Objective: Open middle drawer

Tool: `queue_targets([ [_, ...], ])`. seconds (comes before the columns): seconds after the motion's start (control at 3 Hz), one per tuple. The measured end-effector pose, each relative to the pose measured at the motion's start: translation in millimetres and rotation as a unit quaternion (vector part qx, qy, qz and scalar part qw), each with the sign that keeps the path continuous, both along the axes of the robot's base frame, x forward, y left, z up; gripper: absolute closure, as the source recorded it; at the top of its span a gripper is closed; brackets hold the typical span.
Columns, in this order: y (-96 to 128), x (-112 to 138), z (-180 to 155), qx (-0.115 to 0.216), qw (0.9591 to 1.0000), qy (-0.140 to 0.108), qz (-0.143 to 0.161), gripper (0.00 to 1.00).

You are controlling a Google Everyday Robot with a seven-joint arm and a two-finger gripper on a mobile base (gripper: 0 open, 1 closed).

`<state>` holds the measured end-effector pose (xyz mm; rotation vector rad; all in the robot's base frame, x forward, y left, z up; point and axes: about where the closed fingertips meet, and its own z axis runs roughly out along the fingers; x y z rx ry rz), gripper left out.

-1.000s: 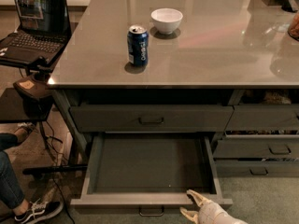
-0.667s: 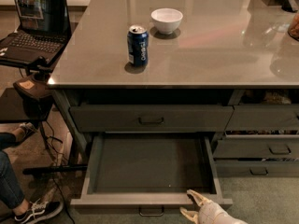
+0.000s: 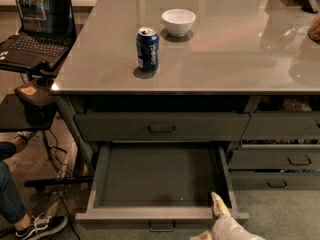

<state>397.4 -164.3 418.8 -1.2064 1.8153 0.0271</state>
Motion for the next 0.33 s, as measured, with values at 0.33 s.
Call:
queue_targets([
  [0.33,0.0,0.0,0.0,0.000,1.0000,0.000,0.000,0.00],
])
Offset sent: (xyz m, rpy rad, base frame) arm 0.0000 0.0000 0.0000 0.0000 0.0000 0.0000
